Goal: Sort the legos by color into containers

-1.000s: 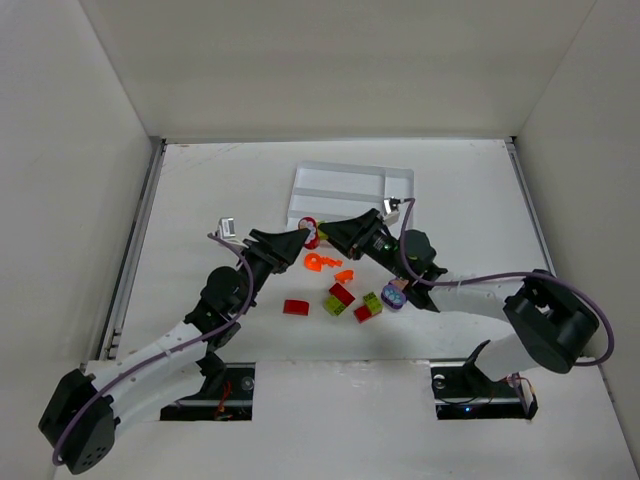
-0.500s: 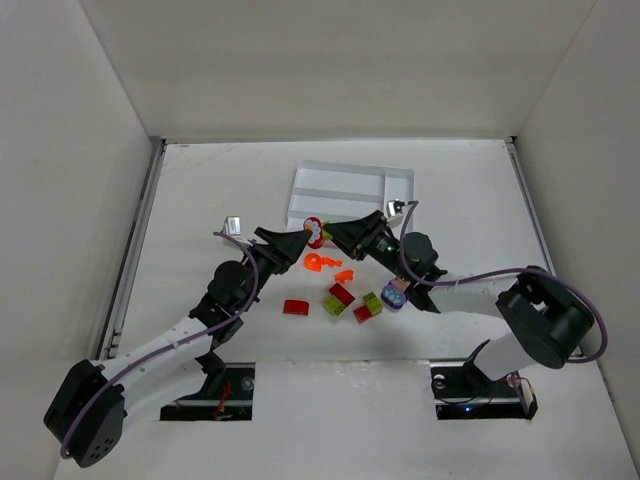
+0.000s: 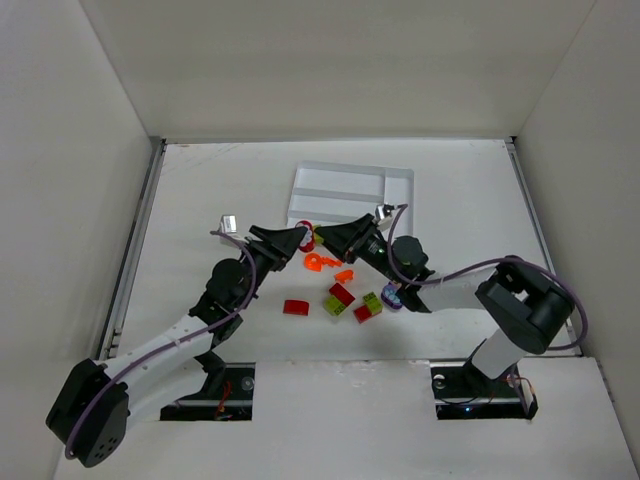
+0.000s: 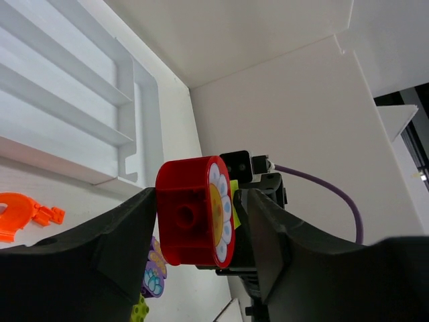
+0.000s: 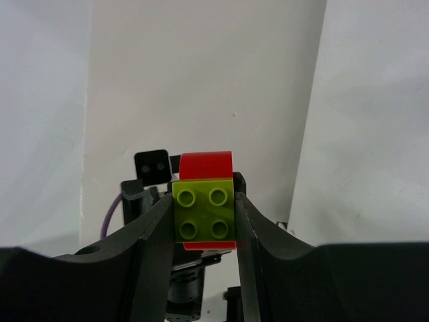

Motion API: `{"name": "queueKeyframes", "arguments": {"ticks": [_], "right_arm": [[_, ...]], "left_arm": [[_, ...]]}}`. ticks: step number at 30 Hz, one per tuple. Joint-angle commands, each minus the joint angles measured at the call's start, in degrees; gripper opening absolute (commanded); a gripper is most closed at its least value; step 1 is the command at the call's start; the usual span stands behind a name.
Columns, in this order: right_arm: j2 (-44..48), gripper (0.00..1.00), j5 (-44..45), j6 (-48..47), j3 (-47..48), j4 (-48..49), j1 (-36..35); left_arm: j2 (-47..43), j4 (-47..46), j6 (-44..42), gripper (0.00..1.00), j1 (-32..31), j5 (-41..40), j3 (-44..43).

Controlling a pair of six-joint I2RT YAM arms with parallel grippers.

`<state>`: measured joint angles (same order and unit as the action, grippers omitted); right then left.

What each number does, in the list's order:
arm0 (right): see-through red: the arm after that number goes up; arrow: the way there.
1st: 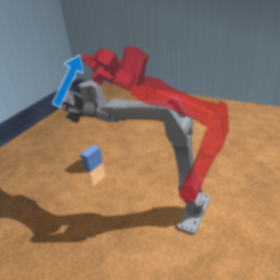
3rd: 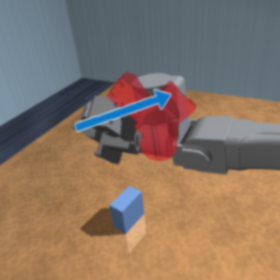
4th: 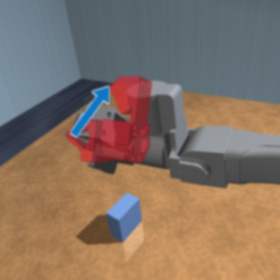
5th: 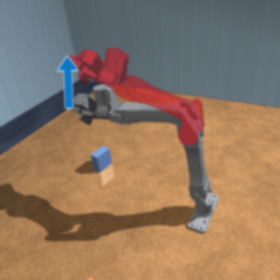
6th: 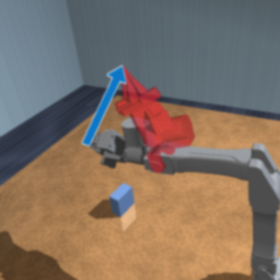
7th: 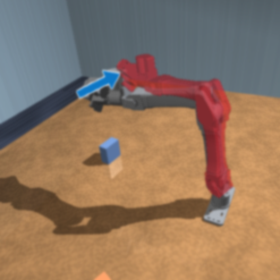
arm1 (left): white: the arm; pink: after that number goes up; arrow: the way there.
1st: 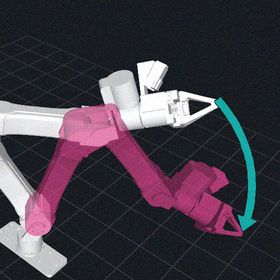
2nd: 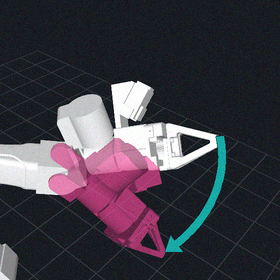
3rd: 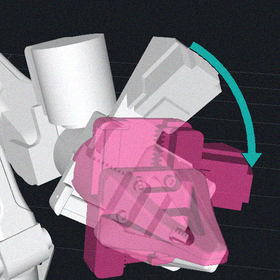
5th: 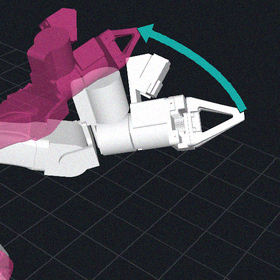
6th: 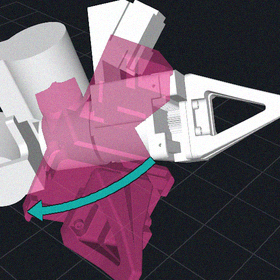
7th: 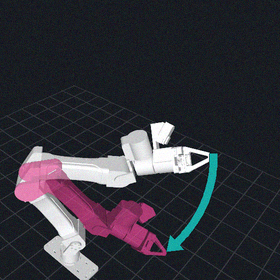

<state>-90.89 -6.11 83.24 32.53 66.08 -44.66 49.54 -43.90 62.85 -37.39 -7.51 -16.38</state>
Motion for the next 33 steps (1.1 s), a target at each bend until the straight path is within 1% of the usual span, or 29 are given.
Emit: {"name": "queueKeyframes", "arguments": {"ticks": [1,3,4,8,11,14,17,23,27,29,33], "right_arm": [[-1.21,0.32,-1.01,2.54,2.09,8.88,-0.38],[-1.74,0.32,-0.92,2.71,2.09,9.15,-0.38],[-2.01,0.32,-0.92,2.71,2.27,9.15,-0.38],[-2.97,0.32,-1.36,2.8,3.59,9.15,-0.82],[-3.5,0.32,-1.62,2.8,4.55,9.06,-1.17],[-3.94,0.32,-1.63,2.8,4.47,9.06,-1.08],[-4.12,0.32,-1.54,2.8,3.86,9.06,-1.08],[-3.86,0.32,-1.89,2.1,2.1,8.71,0.67],[-2.8,0.31,-3.47,1.14,0.17,8.27,3.83],[-2.36,0.31,-4.52,0.52,-0.36,7.22,5.5],[-2.97,0.31,-6.89,-3.07,2.26,1.35,9.19]], "left_arm": [[-0.58,-5.23,1.49,0.5,0.43,1.09,-0.23],[-1.11,-5.32,1.57,0.44,0.87,1.18,0.03],[-1.29,-5.32,1.57,0.43,1.04,1.18,0.21],[-0.06,-5.41,1.92,0.44,1.31,2.06,-0.14],[1.52,-7.16,2.45,0.44,1.31,2.85,0.12],[1.27,-9.09,2.63,0.36,2.1,3.2,0.91],[0.04,-9.1,2.72,0.28,3.15,3.2,1.53],[-2.25,-7.87,2.45,0.22,6.4,5.31,3.11],[-5.49,-5.85,3.07,0.2,11.93,8.99,5.39],[-8.04,-3.14,3.24,0.19,15.96,11.45,6.71],[-10.69,2.06,1.76,0.19,24.32,16.37,7.16]]}}
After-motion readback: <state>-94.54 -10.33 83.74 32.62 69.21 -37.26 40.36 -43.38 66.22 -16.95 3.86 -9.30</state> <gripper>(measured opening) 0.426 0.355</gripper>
